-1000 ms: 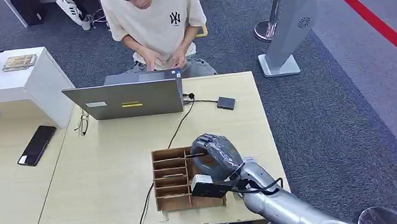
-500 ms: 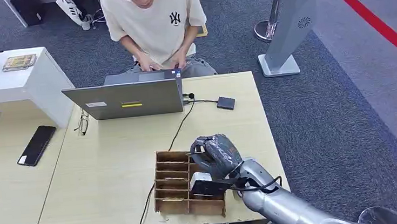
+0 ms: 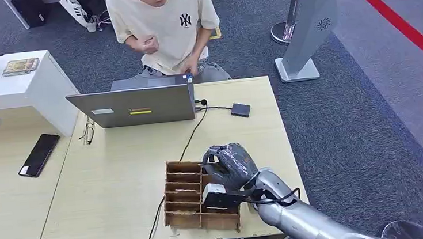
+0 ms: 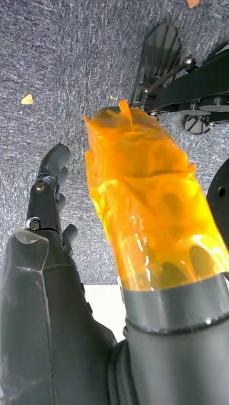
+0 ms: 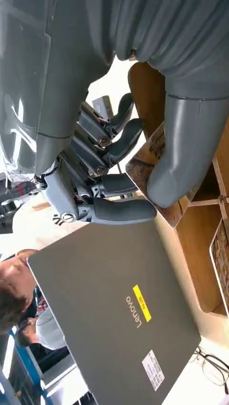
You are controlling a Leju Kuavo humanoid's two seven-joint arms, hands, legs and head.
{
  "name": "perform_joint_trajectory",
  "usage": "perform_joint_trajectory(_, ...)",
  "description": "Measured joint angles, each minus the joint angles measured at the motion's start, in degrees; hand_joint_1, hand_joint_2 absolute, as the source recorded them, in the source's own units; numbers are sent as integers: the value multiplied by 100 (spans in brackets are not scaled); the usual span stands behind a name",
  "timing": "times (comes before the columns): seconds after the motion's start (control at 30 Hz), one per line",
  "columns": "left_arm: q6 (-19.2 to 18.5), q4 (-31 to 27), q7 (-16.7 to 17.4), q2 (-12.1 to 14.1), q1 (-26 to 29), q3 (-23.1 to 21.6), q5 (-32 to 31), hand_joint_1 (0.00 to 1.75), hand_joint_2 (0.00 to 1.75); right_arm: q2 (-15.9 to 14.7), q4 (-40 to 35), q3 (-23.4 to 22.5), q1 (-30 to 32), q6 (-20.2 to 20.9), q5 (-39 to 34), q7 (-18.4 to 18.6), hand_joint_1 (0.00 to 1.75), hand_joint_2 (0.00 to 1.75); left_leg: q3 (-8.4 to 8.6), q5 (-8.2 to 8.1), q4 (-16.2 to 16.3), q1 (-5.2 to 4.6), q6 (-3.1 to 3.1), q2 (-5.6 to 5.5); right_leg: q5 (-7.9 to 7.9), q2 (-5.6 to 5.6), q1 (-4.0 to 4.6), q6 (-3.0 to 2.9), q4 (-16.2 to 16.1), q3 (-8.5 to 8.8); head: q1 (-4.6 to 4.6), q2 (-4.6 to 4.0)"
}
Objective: Pass the card to the sensor for recognition and then transmit it.
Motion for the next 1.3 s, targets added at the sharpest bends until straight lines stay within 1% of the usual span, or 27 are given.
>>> perform_joint_trajectory(0.43, -4, 0, 0, 0, 0, 0, 0, 0, 0, 0, 0, 0, 0, -4, -4, 15, 175, 175, 0, 0, 0, 0, 0, 0, 0, 0, 0, 0, 0, 0, 0, 0)
perform_joint_trajectory(0.57, -4, 0, 0, 0, 0, 0, 0, 0, 0, 0, -4, -2, 0, -7, -140, -17, 175, 175, 0, 0, 0, 0, 0, 0, 0, 0, 0, 0, 0, 0, 0, 0)
perform_joint_trajectory(0.7, -2, 0, 0, 0, 0, 2, 9, 0, 0, 0, -39, -44, 0, 15, -387, -83, 175, 175, -1, 0, 0, 0, 0, 0, 0, 0, 0, 0, 0, 0, 0, 0)
perform_joint_trajectory(0.93, 7, 0, 0, 0, -1, 0, 11, 0, 0, 22, -273, -271, -3, 234, -977, -341, 175, 175, -1, 0, 0, 0, 0, -1, 0, 0, 0, 0, 0, 0, 0, 0)
perform_joint_trajectory(1.3, 15, 0, 0, -2, -2, 0, 26, 0, 0, 72, -619, -542, -39, 474, -1537, -560, 175, 175, -1, 0, 0, 0, 0, -1, 0, 0, 0, 0, 0, 0, 0, 0)
